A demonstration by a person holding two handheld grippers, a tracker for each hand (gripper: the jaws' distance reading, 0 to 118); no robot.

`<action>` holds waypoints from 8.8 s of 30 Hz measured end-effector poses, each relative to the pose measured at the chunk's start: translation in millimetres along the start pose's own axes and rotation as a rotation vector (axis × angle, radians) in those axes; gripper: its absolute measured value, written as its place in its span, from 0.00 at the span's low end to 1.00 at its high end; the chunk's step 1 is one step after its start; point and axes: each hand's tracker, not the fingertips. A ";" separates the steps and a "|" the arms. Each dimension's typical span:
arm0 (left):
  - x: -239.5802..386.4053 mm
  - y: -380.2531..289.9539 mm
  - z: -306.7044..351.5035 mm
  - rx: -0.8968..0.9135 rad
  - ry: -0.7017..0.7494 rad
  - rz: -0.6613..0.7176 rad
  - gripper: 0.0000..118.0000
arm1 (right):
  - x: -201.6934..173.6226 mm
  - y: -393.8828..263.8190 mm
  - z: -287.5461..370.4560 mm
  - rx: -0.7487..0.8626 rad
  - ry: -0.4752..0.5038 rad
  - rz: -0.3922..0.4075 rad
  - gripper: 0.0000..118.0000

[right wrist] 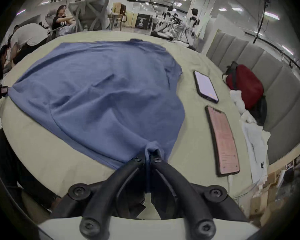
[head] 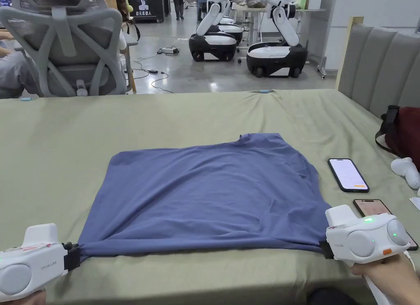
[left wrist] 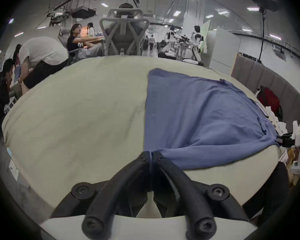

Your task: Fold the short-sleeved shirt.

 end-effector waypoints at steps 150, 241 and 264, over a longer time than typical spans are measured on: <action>43.9 126.0 -137.2 -0.117 0.077 -0.146 0.21 | 2.9 120.0 -34.5 0.143 0.050 -0.113 0.00; 31.5 210.9 -240.6 -0.201 0.048 -0.122 0.00 | 66.5 293.2 -190.8 -0.018 0.086 -0.174 0.78; 13.4 182.9 -79.1 -0.029 -0.042 -0.091 0.00 | 62.9 203.7 -10.0 0.127 0.059 -0.173 0.00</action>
